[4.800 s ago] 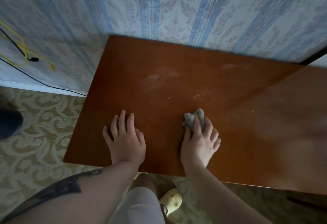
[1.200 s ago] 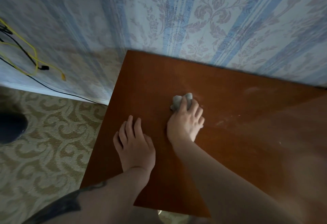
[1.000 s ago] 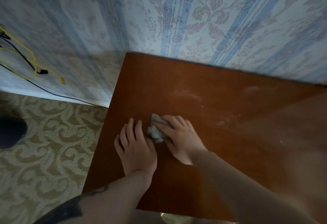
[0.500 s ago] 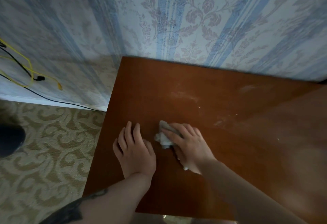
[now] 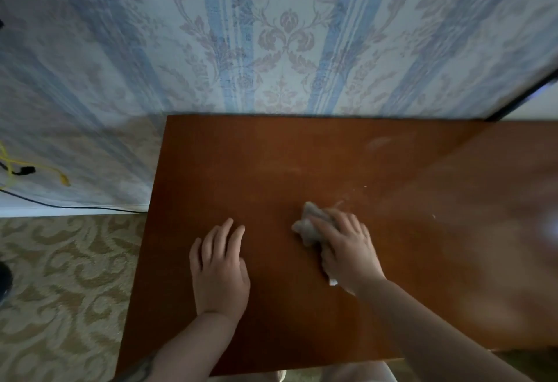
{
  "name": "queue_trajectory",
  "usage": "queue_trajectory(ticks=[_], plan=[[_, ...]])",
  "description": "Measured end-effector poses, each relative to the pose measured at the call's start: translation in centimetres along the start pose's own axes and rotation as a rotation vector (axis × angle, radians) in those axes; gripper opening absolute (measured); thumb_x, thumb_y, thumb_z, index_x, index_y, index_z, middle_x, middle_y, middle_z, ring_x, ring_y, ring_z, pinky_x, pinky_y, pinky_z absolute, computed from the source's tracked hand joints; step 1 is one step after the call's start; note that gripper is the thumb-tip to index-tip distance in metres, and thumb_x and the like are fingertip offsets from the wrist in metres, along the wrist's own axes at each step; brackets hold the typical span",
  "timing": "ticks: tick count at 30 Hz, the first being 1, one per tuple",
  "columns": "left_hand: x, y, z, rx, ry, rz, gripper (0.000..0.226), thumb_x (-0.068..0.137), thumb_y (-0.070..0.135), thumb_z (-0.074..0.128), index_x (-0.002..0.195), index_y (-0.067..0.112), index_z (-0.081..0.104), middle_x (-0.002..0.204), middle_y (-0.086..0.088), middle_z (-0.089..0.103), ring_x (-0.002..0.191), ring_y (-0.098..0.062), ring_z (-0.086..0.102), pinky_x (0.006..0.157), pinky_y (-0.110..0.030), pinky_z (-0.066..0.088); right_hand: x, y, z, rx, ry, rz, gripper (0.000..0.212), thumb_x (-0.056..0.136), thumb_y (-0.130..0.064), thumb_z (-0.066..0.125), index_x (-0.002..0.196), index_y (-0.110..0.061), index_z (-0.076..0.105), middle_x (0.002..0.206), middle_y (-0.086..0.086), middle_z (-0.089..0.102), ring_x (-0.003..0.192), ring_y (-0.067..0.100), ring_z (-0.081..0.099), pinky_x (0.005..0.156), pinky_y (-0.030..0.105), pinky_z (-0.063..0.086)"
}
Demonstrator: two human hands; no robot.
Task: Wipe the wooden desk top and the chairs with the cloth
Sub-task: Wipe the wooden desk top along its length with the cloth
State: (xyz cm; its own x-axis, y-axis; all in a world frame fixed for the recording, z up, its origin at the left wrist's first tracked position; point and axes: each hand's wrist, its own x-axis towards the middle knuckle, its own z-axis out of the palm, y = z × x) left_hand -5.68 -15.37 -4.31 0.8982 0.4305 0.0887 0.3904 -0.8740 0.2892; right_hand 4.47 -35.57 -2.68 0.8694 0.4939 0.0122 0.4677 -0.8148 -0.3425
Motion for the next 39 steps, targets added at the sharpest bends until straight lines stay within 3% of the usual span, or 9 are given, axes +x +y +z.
queue_trajectory(ticks=[4, 9, 12, 19, 24, 26, 30, 33, 39], plan=[[2.7, 2.9, -0.1, -0.094, 0.006, -0.151, 0.043, 0.082, 0.009, 0.064, 0.124, 0.019, 0.060, 0.140, -0.004, 0.050, 0.132, -0.026, 0.040, 0.109, -0.050, 0.027, 3.1, -2.8, 0.5, 0.042, 0.145, 0.681, 0.054, 0.093, -0.016, 0.049, 0.143, -0.033, 0.039, 0.145, 0.000, 0.033, 0.127, 0.023, 0.029, 0.103, 0.040, 0.027], [4.8, 3.3, 1.0, -0.045, -0.056, -0.078, 0.039, 0.088, 0.017, 0.058, 0.128, 0.021, 0.056, 0.143, -0.002, 0.046, 0.134, -0.025, 0.036, 0.110, -0.048, 0.027, 1.2, -5.8, 1.0, 0.028, -0.058, -0.002, 0.057, 0.092, -0.019, 0.051, 0.144, -0.035, 0.035, 0.143, -0.004, 0.037, 0.126, 0.022, 0.035, 0.103, 0.039, 0.035], [4.8, 3.3, 1.4, -0.044, -0.027, -0.080, 0.038, 0.088, 0.016, 0.057, 0.126, 0.019, 0.057, 0.140, -0.003, 0.049, 0.132, -0.025, 0.037, 0.108, -0.048, 0.028, -0.7, -0.8, 0.0, -0.024, -0.109, -0.134, 0.053, 0.089, -0.025, 0.055, 0.139, -0.037, 0.042, 0.138, -0.006, 0.044, 0.122, 0.019, 0.040, 0.097, 0.039, 0.039], [4.8, 3.5, 1.8, -0.021, 0.015, -0.069, 0.038, 0.085, 0.015, 0.057, 0.122, 0.018, 0.057, 0.136, -0.005, 0.051, 0.129, -0.027, 0.040, 0.105, -0.050, 0.030, 5.3, -1.2, 0.3, 0.038, 0.145, 0.712, 0.054, 0.091, -0.017, 0.049, 0.142, -0.031, 0.038, 0.143, 0.003, 0.034, 0.127, 0.026, 0.028, 0.103, 0.043, 0.025], [4.9, 3.4, 1.8, -0.015, 0.010, -0.068, 0.039, 0.084, 0.015, 0.058, 0.122, 0.019, 0.057, 0.136, -0.004, 0.051, 0.129, -0.027, 0.040, 0.104, -0.050, 0.030, 4.0, -3.4, 0.3, 0.101, -0.105, 0.008, 0.054, 0.089, -0.014, 0.052, 0.139, -0.034, 0.046, 0.141, -0.003, 0.040, 0.126, 0.021, 0.032, 0.103, 0.039, 0.029], [4.8, 3.4, 1.9, -0.028, 0.024, -0.070, 0.038, 0.083, 0.014, 0.058, 0.121, 0.018, 0.058, 0.135, -0.005, 0.052, 0.128, -0.028, 0.041, 0.103, -0.051, 0.031, 3.1, 0.0, -0.7, 0.122, -0.084, -0.095, 0.053, 0.082, -0.009, 0.058, 0.129, -0.032, 0.058, 0.133, -0.002, 0.050, 0.122, 0.023, 0.039, 0.098, 0.041, 0.034], [4.8, 3.5, 1.9, -0.026, 0.040, -0.060, 0.037, 0.084, 0.014, 0.057, 0.121, 0.017, 0.058, 0.135, -0.005, 0.052, 0.128, -0.028, 0.042, 0.104, -0.050, 0.031, 4.0, 2.8, -0.3, 0.211, 0.352, 0.698, 0.051, 0.082, -0.002, 0.058, 0.126, -0.026, 0.060, 0.133, 0.007, 0.048, 0.121, 0.030, 0.039, 0.098, 0.042, 0.029], [4.8, 3.5, 1.9, -0.016, 0.039, -0.056, 0.038, 0.084, 0.014, 0.058, 0.122, 0.018, 0.057, 0.135, -0.004, 0.052, 0.128, -0.026, 0.041, 0.104, -0.049, 0.031, 7.5, -0.5, 0.1, 0.220, 0.345, 1.043, 0.053, 0.088, -0.009, 0.050, 0.136, -0.032, 0.048, 0.142, 0.004, 0.035, 0.127, 0.027, 0.029, 0.102, 0.043, 0.025], [4.8, 3.4, 2.0, -0.018, 0.030, -0.064, 0.039, 0.083, 0.013, 0.060, 0.121, 0.018, 0.057, 0.135, -0.004, 0.052, 0.128, -0.027, 0.042, 0.103, -0.050, 0.031, 4.4, -0.6, -0.2, 0.145, -0.105, -0.101, 0.052, 0.082, -0.009, 0.057, 0.128, -0.033, 0.058, 0.133, -0.002, 0.047, 0.120, 0.021, 0.036, 0.096, 0.038, 0.032]])
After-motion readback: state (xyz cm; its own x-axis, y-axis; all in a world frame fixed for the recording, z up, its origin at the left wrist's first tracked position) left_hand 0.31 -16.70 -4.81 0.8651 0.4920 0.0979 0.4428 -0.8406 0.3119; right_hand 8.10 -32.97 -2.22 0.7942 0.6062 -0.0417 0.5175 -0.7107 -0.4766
